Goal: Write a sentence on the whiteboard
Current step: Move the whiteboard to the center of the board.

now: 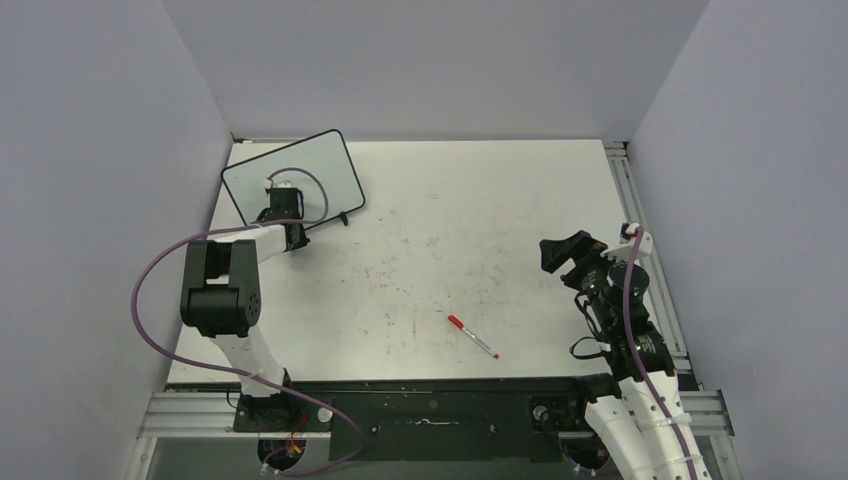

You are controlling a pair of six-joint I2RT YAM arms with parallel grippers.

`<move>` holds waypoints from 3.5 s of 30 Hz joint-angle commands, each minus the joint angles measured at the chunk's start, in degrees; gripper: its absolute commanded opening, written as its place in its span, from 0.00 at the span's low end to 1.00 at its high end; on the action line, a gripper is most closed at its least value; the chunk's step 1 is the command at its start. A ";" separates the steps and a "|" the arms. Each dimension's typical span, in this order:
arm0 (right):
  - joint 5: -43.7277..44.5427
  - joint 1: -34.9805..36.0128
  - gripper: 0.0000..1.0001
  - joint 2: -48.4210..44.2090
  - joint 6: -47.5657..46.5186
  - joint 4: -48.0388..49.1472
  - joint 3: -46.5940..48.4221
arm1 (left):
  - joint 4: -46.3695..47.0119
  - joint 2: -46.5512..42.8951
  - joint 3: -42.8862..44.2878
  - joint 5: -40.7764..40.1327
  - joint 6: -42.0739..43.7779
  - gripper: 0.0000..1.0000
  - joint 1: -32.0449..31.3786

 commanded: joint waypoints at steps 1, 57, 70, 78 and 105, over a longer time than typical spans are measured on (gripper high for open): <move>-0.76 0.19 0.90 0.14 -0.81 1.90 0.51 | -1.28 -3.26 -2.01 5.05 3.40 0.00 -5.61; -1.43 0.22 0.90 -4.07 -3.36 -2.19 -3.33 | -14.13 -14.31 -7.85 -0.21 6.86 0.00 -24.44; -1.98 0.28 0.90 -2.56 -4.43 -0.53 -6.33 | -21.49 -12.13 -4.84 2.32 3.61 0.00 -24.39; -2.00 0.89 0.90 -1.64 -4.38 1.16 -8.47 | -23.20 -9.93 -4.21 3.43 1.50 0.00 -24.42; 0.86 6.88 0.90 1.94 -2.31 5.95 -10.96 | -25.07 -18.15 -10.85 -0.44 -14.85 0.00 -34.28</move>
